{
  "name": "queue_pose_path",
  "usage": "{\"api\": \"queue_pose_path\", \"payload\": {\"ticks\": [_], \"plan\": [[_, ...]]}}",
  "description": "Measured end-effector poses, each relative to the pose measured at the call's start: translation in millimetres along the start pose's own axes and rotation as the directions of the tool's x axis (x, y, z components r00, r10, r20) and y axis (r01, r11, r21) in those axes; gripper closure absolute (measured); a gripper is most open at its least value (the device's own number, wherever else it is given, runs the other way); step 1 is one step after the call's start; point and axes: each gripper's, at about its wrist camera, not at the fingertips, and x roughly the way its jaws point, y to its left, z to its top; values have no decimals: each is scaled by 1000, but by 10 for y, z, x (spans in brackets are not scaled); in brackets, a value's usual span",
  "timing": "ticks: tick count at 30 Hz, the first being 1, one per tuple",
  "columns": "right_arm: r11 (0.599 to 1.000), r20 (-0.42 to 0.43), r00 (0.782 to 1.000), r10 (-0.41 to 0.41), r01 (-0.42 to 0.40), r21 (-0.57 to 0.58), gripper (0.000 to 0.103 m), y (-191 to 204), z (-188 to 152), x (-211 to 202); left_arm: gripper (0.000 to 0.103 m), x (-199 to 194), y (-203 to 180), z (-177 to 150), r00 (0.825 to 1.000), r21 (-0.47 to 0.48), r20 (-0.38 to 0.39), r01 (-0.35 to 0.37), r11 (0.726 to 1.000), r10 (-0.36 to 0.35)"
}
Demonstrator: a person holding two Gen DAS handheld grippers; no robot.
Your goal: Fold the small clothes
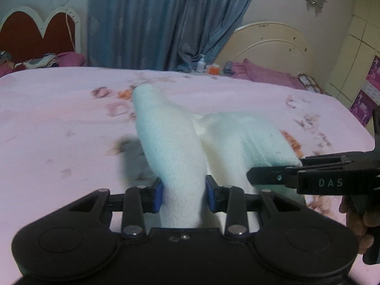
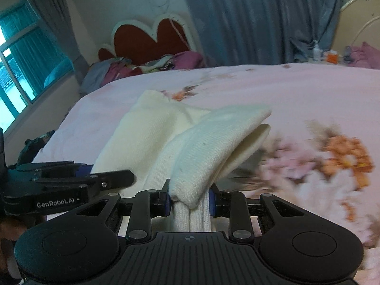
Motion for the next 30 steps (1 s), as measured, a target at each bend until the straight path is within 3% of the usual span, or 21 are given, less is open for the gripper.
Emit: {"api": "queue_pose_path", "payload": {"ticks": [4, 8, 11, 13, 14, 15, 16, 17, 21, 23, 24, 26, 30], "plan": [[1000, -25, 1000, -5, 6, 27, 75, 86, -76, 298, 69, 89, 260, -60, 999, -23, -28, 16, 1000, -16], [995, -78, 996, -46, 53, 86, 74, -108, -202, 565, 66, 340, 390, -196, 997, -44, -67, 29, 999, -32], [988, -83, 996, -24, 36, 152, 74, -268, -266, 631, 57, 421, 547, -297, 997, -112, -55, 52, 992, -59], [988, -85, 996, -23, 36, 149, 72, -286, -252, 644, 45, 422, 597, -319, 997, -113, -49, 47, 992, -53], [989, -89, 996, -29, 42, 142, 68, -279, -239, 649, 36, 404, 609, -316, 998, -102, -53, 36, 994, -42], [990, -95, 995, -35, 48, 134, 66, -266, -222, 629, 32, 365, 632, -301, 998, -89, -57, 29, 996, -35], [990, -98, 994, -54, 66, 123, 56, -270, -206, 580, 31, 283, 665, -277, 999, -77, -46, 22, 997, -26], [987, -83, 990, -110, 119, 104, 40, -264, -160, 496, 34, 187, 712, -256, 1000, -67, -22, 18, 998, -19], [982, 17, 982, -186, 186, 16, 39, -174, 33, 283, 62, 109, 837, -19, 998, -28, 47, 44, 999, -43], [982, 26, 983, -183, 184, -44, 69, -70, 168, 424, 71, 256, 776, 112, 998, 11, 39, 57, 998, -58], [979, 16, 982, -189, 189, -77, 75, -19, 203, 525, 79, 349, 739, 161, 997, 26, 31, 71, 997, -72], [974, -11, 982, -190, 187, -127, 81, 25, 223, 744, 87, 549, 679, 203, 995, 35, -11, 96, 995, -96], [946, -44, 956, -289, 278, -167, 82, -125, 138, 1055, 86, 746, 655, 131, 991, -10, -44, 128, 992, -128]]}}
